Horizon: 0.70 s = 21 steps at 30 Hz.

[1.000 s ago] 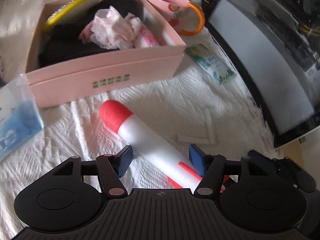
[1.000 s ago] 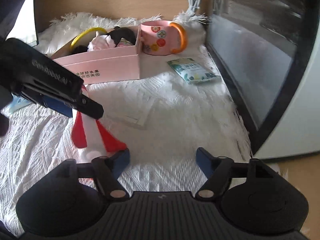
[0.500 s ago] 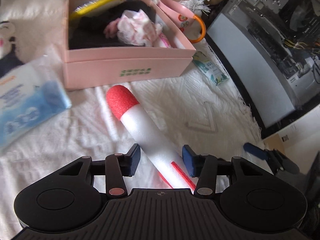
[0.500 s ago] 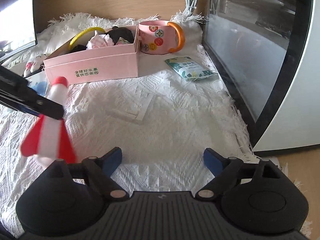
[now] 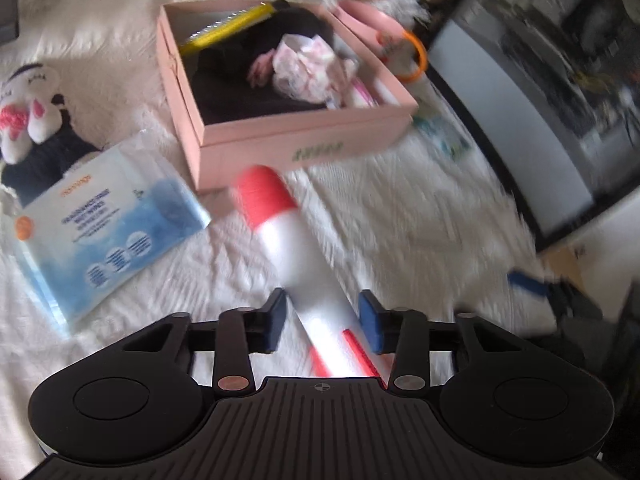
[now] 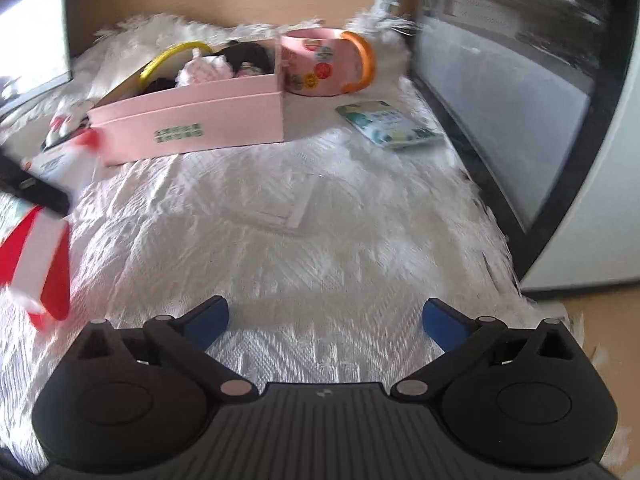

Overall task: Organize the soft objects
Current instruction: 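Grasp the red-and-white foam rocket on the bed with the left tool, then lift the rocket with the left tool while the right tool reaches the clear plastic strip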

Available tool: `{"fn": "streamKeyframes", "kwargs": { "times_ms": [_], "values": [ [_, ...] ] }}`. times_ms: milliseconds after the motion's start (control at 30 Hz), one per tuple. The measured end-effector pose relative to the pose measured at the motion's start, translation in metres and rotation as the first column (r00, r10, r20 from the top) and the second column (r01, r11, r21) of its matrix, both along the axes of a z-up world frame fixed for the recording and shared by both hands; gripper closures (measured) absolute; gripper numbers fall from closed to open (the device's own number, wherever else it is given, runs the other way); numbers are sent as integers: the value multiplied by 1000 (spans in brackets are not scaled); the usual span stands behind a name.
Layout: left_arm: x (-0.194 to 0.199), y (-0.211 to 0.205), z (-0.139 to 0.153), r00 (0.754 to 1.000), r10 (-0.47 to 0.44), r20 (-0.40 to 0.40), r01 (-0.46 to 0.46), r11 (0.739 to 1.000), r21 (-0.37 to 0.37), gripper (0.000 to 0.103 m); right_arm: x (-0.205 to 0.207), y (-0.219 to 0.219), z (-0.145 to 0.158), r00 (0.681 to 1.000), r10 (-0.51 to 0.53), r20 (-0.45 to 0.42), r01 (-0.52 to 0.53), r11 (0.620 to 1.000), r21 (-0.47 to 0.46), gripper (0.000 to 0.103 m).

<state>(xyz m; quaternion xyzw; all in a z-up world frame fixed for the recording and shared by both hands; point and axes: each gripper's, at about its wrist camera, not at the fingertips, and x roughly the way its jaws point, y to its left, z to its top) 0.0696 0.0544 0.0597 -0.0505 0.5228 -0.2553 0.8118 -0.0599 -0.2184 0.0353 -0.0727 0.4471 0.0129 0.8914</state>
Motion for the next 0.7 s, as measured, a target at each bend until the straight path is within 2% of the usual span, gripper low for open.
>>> {"fn": "streamKeyframes", "kwargs": {
  "times_ms": [33,100,200,367,567,700],
  "values": [
    [3,-3,-6,999,40,11,-40,999,-20,70,3,1,1,999,38,-3,-38,999,-14,0],
    [9,-10,-18,994,108,15,-107,993,-40,70,10,4,6,997,81,-2,-81,996,-34,4],
    [9,-23,-27,989,146,27,-145,989,-35,70,21,6,16,995,88,41,-88,996,7,4],
    [-4,-27,-22,992,119,32,-120,992,47,70,52,13,10,996,64,64,-66,997,33,4],
    [-23,-37,-20,996,59,69,-69,988,140,69,77,19,-10,998,61,10,-62,997,36,4],
    [-28,-36,-21,997,52,57,-60,988,143,69,80,24,-11,995,102,10,-103,994,33,7]
  ]
}}
